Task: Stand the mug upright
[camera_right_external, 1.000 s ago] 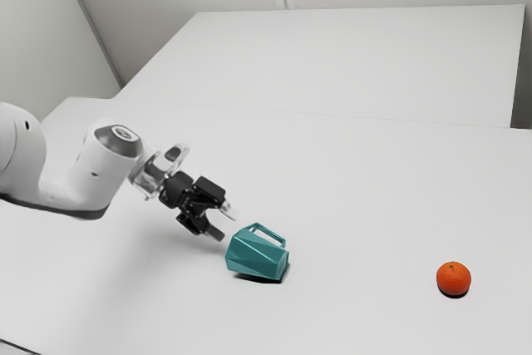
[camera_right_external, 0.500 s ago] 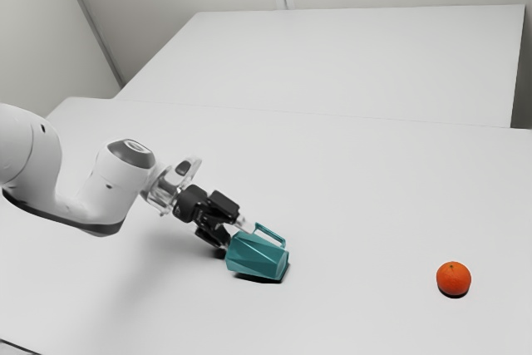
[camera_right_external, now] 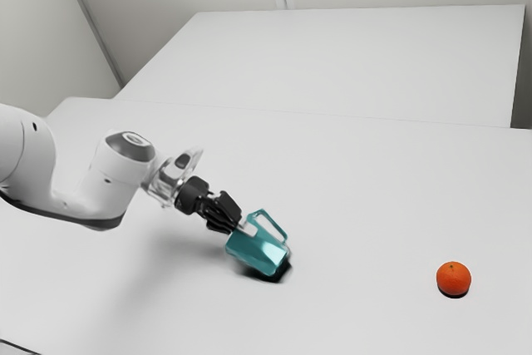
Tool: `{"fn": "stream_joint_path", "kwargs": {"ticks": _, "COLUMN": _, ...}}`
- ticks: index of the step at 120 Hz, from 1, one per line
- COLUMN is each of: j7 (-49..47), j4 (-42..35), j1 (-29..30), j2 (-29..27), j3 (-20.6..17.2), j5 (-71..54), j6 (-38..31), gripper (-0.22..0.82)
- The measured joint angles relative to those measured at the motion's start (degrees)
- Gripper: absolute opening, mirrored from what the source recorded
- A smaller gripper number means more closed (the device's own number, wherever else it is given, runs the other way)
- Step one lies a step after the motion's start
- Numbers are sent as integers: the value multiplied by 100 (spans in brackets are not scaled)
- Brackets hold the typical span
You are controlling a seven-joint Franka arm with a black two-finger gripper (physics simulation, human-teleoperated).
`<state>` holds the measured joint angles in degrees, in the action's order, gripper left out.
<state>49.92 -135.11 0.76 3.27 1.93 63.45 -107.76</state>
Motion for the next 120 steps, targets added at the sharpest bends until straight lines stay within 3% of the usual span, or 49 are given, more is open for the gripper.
{"fn": "stream_joint_path", "kwargs": {"ticks": 27, "j7": -25, "j4": 223, "j1": -114, "j2": -509, "j3": 15, "j5": -363, "j6": -10, "gripper": -16}}
{"fn": "stream_joint_path", "kwargs": {"ticks": 71, "j7": -1116, "j4": 1897, "j1": -106, "j2": -324, "j3": 11, "j5": -4262, "j6": -121, "gripper": -18}}
{"fn": "stream_joint_path", "kwargs": {"ticks": 91, "j7": -1619, "j4": 1919, "j1": 34, "j2": -137, "j3": -74, "j5": -5252, "j6": -582, "gripper": -18}}
{"fn": "stream_joint_path", "kwargs": {"ticks": 120, "j7": -2169, "j4": 1352, "j1": -214, "j2": -106, "j3": -90, "j5": -5603, "j6": -1465, "gripper": -18}}
